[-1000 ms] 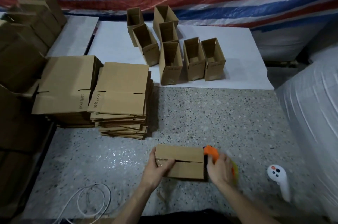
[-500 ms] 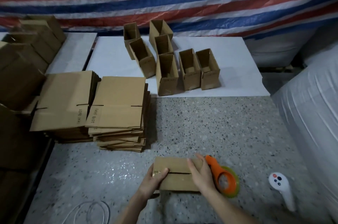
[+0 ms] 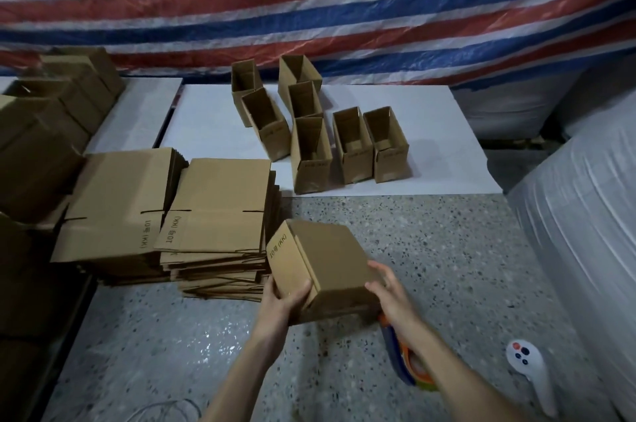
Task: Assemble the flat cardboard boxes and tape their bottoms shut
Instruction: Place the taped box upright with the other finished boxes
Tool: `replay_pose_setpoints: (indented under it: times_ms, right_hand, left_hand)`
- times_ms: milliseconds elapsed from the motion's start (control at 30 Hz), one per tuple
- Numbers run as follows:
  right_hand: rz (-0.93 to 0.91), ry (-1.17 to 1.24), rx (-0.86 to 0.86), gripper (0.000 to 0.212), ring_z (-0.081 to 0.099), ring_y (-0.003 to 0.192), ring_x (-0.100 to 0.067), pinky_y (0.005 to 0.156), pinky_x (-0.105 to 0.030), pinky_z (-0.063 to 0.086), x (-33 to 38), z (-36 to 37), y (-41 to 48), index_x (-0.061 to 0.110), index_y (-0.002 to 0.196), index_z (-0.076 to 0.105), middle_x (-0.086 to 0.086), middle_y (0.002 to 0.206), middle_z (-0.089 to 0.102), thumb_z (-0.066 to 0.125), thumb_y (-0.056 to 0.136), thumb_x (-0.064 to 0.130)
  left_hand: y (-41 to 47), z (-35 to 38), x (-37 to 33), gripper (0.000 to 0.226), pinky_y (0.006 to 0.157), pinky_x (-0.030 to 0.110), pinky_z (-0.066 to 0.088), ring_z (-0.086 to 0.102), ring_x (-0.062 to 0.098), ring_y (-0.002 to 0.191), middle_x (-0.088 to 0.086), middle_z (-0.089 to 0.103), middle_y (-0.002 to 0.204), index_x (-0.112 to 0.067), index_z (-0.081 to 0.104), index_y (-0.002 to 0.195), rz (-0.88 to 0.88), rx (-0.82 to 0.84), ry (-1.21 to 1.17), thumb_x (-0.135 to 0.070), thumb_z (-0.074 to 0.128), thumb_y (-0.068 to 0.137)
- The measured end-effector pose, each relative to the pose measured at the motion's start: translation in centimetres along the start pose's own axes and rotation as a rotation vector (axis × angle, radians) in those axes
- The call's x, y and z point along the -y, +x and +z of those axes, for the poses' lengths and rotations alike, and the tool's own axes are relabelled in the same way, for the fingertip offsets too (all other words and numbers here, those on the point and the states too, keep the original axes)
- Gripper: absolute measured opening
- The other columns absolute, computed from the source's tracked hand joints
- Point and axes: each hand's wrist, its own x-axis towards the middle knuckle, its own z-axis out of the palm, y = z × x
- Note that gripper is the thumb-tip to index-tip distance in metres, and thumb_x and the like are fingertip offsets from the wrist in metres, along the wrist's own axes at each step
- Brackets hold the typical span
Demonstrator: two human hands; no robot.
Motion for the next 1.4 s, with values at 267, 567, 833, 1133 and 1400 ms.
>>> replay_pose_setpoints:
  times_ms: [267, 567, 833, 1133, 1400]
  right_hand:
    - [0.127, -0.234, 0.302, 0.100, 0.054, 0.122, -0.012, 0.089, -0.029, 0.055, -3.8, 1.5, -0.1, 0.051, 0.140, 0.024, 0.017, 0.133, 0.051, 0.077, 0.058, 0.028]
    - [-0.091, -0.263, -0.071, 0.074, 0.060, 0.118, -0.002, 0.088, -0.011, 0.048, -5.4, 5.1, 7.3, 0.046, 0.145, 0.033, 0.013, 0.133, 0.060, 0.073, 0.090, 0.018]
    - [-0.226, -0.333, -0.146, 0.073, 0.052, 0.130, -0.011, 0.111, -0.047, 0.044, 0.0, 5.8, 17.7, 0.036, 0.152, 0.034, 0.009, 0.143, 0.055, 0.071, 0.091, 0.024]
    - [-0.207, -0.085, -0.079, 0.080, 0.062, 0.112, 0.005, 0.090, -0.015, 0.049, 0.6, 6.3, 16.2, 0.051, 0.134, 0.047, 0.025, 0.119, 0.066, 0.079, 0.061, 0.052]
    - [0.042, 0.358, -0.187, 0.063, 0.068, 0.106, -0.031, 0.078, -0.049, 0.062, 2.0, 5.8, 16.6, 0.022, 0.137, 0.053, -0.006, 0.122, 0.064, 0.077, 0.081, 0.039]
  left_hand:
    - [0.8, 0.7, 4.7, 0.061, 0.084, 0.019, 0.054, 0.058, -0.001, 0.113, -0.034, 0.057, 0.120, -0.036, 0.057, 0.127, 0.275, 0.003, 0.382, -0.007, 0.078, 0.077]
    - [8.4, 1.6, 5.4, 0.072, 0.095, 0.009, 0.047, 0.054, -0.013, 0.117, -0.038, 0.056, 0.122, -0.058, 0.046, 0.123, 0.339, -0.173, 0.454, -0.002, 0.072, 0.087]
    - [18.1, 4.1, 0.7, 0.067, 0.096, 0.009, 0.046, 0.055, -0.006, 0.122, -0.028, 0.058, 0.126, -0.037, 0.046, 0.137, 0.439, -0.221, 0.320, 0.001, 0.070, 0.087]
    - [15.7, 5.7, 0.8, 0.066, 0.076, 0.006, 0.050, 0.058, -0.010, 0.111, -0.035, 0.059, 0.115, -0.045, 0.047, 0.126, 0.297, -0.235, 0.188, 0.004, 0.065, 0.086]
    - [16.1, 6.7, -1.8, 0.034, 0.070, 0.019, 0.050, 0.064, 0.008, 0.092, -0.005, 0.067, 0.101, -0.024, 0.064, 0.107, 0.268, -0.236, 0.205, -0.044, 0.047, 0.086]
